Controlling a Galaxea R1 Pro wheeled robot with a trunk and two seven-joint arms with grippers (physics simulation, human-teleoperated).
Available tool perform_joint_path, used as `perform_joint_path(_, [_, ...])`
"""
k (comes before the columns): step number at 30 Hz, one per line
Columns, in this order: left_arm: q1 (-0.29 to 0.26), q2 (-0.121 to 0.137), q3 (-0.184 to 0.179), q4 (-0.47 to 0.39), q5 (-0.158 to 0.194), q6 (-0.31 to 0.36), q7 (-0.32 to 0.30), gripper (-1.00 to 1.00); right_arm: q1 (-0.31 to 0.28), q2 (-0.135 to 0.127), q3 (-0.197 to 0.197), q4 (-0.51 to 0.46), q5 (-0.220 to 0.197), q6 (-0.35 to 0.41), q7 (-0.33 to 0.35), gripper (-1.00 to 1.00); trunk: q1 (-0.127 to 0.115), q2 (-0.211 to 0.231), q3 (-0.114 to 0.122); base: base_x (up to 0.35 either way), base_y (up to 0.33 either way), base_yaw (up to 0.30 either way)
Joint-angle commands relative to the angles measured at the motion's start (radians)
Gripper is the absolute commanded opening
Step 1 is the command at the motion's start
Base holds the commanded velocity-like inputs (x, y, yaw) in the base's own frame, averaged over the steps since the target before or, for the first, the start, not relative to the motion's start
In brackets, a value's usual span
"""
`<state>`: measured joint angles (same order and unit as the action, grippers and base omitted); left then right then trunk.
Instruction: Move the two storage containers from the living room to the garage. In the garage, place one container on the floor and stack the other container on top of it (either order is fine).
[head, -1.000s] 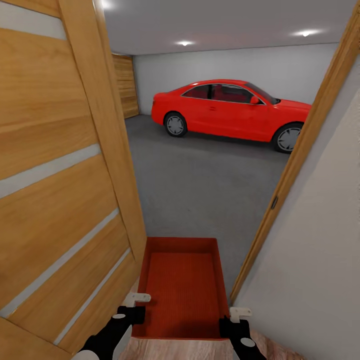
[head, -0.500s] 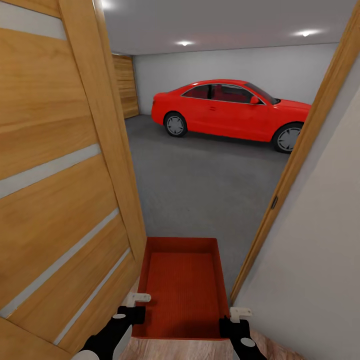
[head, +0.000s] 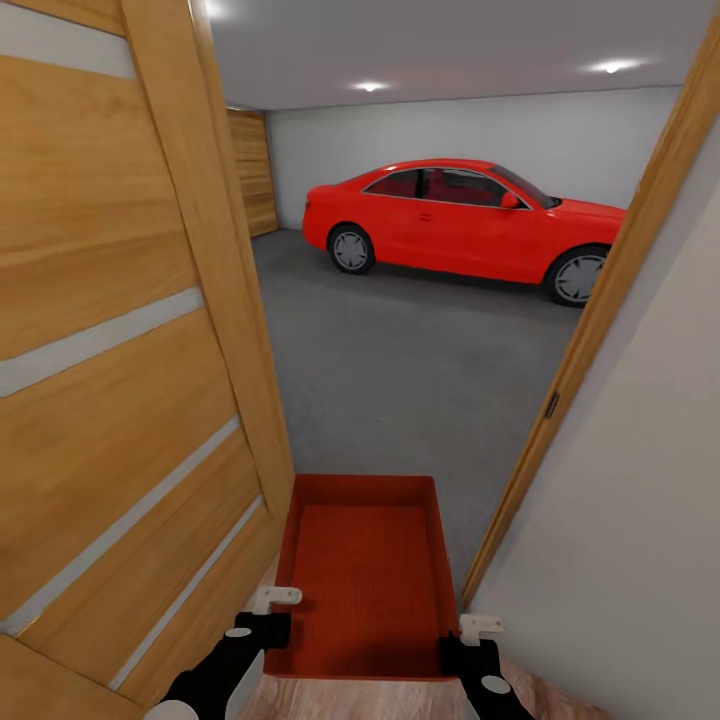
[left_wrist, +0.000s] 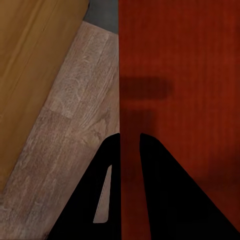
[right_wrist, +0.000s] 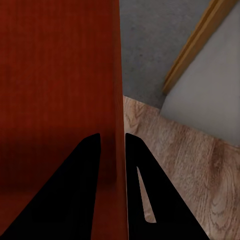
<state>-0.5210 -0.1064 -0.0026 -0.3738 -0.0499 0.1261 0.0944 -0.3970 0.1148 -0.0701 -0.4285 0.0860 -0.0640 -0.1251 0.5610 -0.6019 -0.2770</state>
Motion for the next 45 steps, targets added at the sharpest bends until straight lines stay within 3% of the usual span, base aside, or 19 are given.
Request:
perform_joint_path(1, [-0.001, -0.024, -0.012, -0.005, -0.001, 0.006, -0.048, -1.0, 0.0, 0.002, -0.01, 0.004, 0.003, 0.01, -0.019, -1.0, 0.0, -0.001, -0.001, 0.045, 0.209, 0.0])
perform_joint_path(12, [-0.001, -0.027, -0.012, -0.005, -0.001, 0.006, -0.047, -1.0, 0.0, 0.002, -0.01, 0.004, 0.003, 0.01, -0.019, -1.0, 0.0, -0.001, -0.001, 0.082, 0.29, 0.0])
perform_joint_path(45, [-0.001, -0.029, -0.012, -0.005, -0.001, 0.005, -0.047, -1.0, 0.0, 0.002, -0.01, 0.004, 0.003, 0.013, -0.019, -1.0, 0.0, -0.001, -0.001, 0.001, 0.006, -0.181])
